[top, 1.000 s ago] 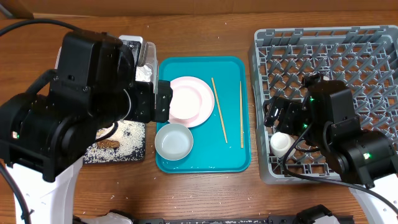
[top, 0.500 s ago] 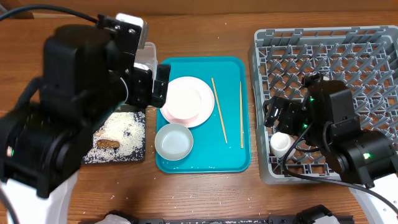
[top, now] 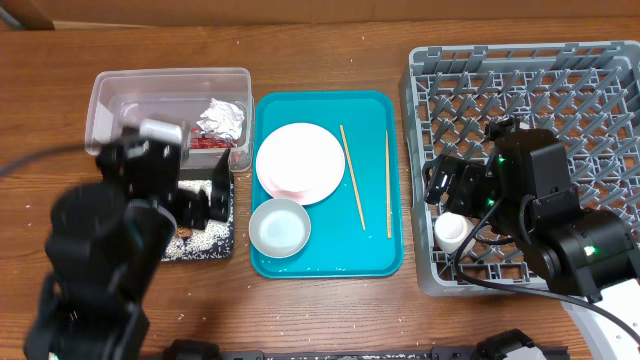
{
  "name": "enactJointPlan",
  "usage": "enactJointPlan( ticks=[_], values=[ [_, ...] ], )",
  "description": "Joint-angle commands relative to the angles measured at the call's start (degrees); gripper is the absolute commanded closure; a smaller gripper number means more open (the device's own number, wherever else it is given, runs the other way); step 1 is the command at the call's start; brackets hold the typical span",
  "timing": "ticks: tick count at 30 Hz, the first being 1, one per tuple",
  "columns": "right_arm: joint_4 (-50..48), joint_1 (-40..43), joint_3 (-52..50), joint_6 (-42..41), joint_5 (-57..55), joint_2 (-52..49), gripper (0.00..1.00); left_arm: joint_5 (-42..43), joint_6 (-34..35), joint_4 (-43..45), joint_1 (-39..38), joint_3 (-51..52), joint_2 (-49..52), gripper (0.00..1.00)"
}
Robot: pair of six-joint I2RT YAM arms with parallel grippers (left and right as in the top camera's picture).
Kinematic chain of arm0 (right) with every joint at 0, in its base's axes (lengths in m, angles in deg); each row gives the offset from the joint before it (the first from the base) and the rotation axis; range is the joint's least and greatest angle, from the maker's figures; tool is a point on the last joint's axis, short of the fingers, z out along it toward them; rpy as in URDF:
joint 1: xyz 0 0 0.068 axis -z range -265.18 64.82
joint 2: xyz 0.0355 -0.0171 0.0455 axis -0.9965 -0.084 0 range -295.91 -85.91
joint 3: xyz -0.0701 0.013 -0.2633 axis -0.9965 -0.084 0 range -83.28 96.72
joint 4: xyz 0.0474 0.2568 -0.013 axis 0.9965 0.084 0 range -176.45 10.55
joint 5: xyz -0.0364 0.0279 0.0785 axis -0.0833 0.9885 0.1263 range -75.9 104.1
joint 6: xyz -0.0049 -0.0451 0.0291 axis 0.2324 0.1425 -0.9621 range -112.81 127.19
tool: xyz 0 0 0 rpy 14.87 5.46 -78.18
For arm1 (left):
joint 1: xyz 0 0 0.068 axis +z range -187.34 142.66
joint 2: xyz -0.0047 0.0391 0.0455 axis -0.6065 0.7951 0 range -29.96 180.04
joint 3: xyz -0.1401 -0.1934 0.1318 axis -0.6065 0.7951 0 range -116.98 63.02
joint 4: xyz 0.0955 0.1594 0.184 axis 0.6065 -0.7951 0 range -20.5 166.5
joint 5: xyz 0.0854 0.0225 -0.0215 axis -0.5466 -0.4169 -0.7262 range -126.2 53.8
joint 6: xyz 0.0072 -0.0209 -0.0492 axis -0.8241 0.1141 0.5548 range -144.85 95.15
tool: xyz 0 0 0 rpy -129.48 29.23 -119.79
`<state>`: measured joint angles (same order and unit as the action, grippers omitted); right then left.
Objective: Sort waste into correct bins and load items into the dishwasher
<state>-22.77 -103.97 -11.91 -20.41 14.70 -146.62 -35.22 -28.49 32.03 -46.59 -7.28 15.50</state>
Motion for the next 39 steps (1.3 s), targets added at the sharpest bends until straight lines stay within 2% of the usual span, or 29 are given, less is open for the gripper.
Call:
enactJointPlan(
  ticks=[1,7,13,20,25,30,39],
  values=[
    [-0.33,0.22,1.03,0.37,-0.57,0.15,0.00,1.22,-1.49,3.15,2.43,9.22,-8.55,0.00],
    [-0.33,0.22,1.03,0.37,-0.57,0.15,0.00,1.22,-1.49,10.47,6.03,25.20,-22.32,0.00],
    [-0.33,0.22,1.03,0.37,-0.57,0.15,0.00,1.55,-1.49,22.75,7.15,42.42,-34.73,0.00],
    [-0.33,0.22,1.03,0.37,-0.57,0.15,0.00,6.14,-1.07,31.69,7.15,57.40,-43.85,0.00],
    [-0.33,0.22,1.03,0.37,-0.57,0.15,0.00,6.58,-0.85,34.45,6.99,62.90,-45.24,0.00],
    [-0.33,0.22,1.03,0.37,-0.57,0.15,0.00,6.60,1.46,41.31,6.97,69.53,-45.24,0.00],
    [-0.33,0.22,1.03,0.37,-0.57,0.15,0.00,6.32,2.14,40.81,6.95,70.03,-45.20,0.00]
  ],
)
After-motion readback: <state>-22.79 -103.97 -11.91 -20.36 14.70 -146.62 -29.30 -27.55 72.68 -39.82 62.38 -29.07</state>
